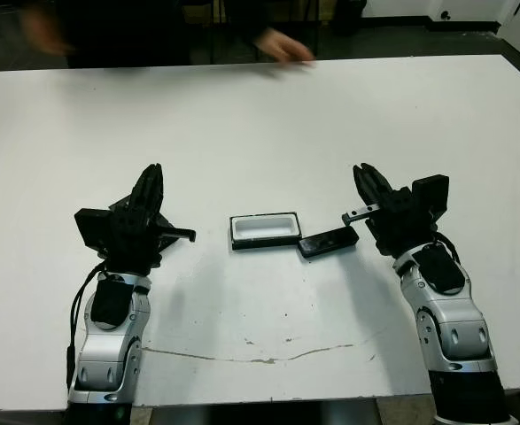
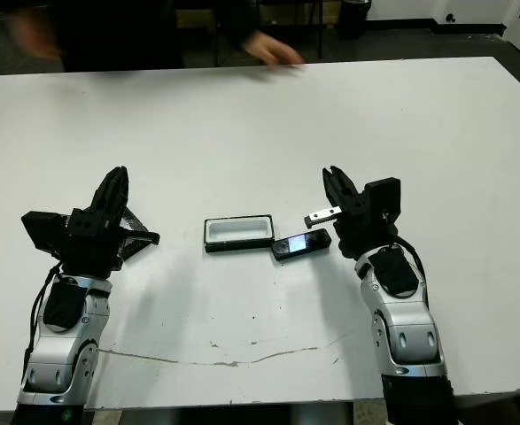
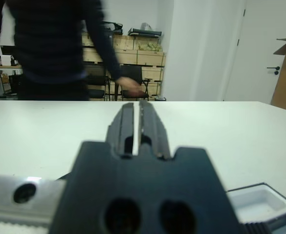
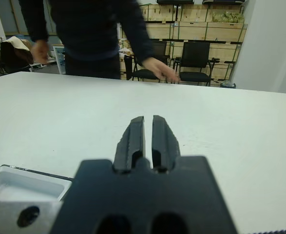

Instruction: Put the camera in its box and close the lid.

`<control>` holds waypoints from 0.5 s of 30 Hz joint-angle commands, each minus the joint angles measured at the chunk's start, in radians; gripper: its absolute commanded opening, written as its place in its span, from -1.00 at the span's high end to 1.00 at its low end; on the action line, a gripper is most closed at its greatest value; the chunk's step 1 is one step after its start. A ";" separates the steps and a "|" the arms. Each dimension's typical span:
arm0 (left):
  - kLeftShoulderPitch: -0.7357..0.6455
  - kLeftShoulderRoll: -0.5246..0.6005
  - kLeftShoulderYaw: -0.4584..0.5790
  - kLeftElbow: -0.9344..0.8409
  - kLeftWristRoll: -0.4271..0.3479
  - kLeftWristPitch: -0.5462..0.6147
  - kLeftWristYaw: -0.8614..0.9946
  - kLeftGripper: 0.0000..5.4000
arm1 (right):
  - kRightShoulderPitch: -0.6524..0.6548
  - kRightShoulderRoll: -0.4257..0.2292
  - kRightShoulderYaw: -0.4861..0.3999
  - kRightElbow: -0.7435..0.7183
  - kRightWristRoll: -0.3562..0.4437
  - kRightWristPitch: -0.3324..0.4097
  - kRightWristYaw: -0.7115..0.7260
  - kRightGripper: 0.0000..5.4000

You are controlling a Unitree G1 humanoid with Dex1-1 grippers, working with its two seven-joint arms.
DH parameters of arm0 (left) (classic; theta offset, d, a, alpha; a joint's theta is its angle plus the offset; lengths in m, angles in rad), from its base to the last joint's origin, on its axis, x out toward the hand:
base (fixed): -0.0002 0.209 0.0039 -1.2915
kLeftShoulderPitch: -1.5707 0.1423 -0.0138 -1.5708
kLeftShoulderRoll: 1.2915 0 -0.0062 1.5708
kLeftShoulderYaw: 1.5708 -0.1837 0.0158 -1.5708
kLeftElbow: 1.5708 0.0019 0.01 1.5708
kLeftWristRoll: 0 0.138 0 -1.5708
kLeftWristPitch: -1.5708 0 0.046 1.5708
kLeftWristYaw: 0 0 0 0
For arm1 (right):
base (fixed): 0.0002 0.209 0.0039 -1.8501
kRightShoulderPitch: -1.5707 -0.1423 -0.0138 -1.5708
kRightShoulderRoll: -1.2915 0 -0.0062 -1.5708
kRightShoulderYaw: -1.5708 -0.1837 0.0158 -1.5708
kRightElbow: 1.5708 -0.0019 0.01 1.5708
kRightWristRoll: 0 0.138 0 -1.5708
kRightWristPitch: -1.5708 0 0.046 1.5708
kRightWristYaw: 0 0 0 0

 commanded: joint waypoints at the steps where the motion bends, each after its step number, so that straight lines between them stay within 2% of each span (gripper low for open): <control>1: 0.014 0.011 0.003 0.013 0.010 0.010 0.001 0.99 | 0.012 -0.007 -0.004 0.017 0.002 -0.001 0.002 1.00; 8: 0.017 0.007 0.002 0.005 0.009 0.017 0.005 0.99 | 0.008 -0.026 -0.004 0.011 0.001 0.019 0.015 1.00; 13: 0.022 0.006 0.002 0.002 0.006 0.014 0.003 0.99 | -0.073 -0.137 -0.055 0.043 0.040 0.050 0.117 1.00; 15: 0.025 0.007 0.003 0.001 0.010 0.008 0.006 0.99 | -0.147 -0.201 -0.084 0.128 0.072 0.012 0.207 1.00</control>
